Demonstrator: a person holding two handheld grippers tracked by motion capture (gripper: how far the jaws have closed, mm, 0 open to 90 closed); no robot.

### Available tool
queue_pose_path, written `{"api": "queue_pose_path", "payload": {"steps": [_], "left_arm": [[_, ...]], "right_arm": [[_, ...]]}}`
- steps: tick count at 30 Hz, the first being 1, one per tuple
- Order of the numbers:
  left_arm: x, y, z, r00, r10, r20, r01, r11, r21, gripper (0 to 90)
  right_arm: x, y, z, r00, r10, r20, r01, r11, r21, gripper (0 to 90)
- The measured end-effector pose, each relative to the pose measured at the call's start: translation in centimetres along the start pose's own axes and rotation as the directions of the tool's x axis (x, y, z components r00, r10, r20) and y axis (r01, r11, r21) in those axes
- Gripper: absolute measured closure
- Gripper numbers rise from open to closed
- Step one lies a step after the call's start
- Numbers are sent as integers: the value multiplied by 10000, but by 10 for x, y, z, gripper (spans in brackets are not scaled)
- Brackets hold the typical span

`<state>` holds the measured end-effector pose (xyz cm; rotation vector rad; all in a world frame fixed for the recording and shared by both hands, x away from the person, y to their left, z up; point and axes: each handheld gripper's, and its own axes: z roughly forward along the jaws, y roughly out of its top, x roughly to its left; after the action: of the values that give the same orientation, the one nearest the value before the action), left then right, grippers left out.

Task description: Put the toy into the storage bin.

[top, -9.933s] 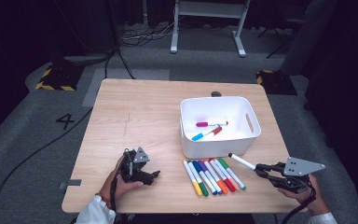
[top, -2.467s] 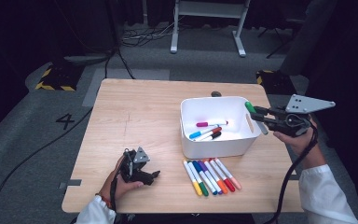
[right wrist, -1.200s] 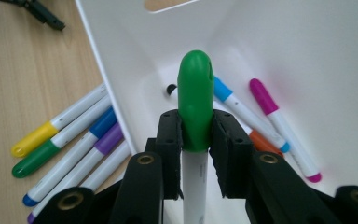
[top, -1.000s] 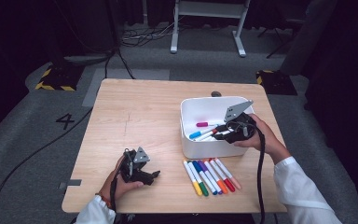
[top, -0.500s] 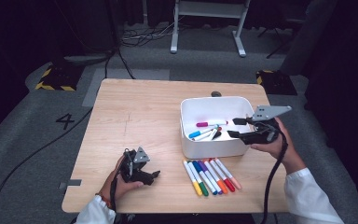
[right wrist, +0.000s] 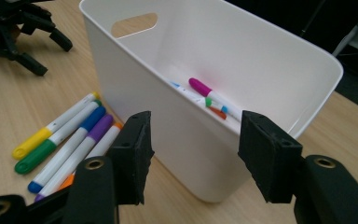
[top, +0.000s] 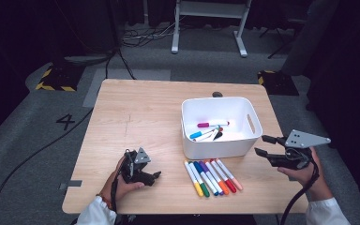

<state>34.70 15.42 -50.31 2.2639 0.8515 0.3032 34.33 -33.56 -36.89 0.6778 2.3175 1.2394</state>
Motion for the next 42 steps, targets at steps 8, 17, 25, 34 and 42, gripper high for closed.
{"api": "queue_pose_path", "payload": {"steps": [8, 17, 25, 34, 42], "left_arm": [[0, 0, 0, 10000, -15, 1, 15, 10000, -10, 145], [0, 0, 0, 10000, -10, -12, 10, 10000, -9, 144], [0, 0, 0, 10000, -10, -11, 10, 10000, -7, 145], [0, 0, 0, 10000, 16, -33, -16, 10000, -3, 145], [0, 0, 0, 10000, 3, -11, -3, 10000, 2, 145]], "right_arm": [[11, -50, 9, 9963, 825, -221, -811, 9952, 555, 432], [34, -78, 39, 9890, 1146, -933, -1023, 9865, 1278, 377], [50, -80, 58, 9868, 1015, -1266, -806, 9838, 1604, 398], [53, -82, 66, 9854, 1128, -1279, -888, 9797, 1795, 433], [53, -84, 72, 9852, 1189, -1231, -941, 9771, 1906, 447]]}}
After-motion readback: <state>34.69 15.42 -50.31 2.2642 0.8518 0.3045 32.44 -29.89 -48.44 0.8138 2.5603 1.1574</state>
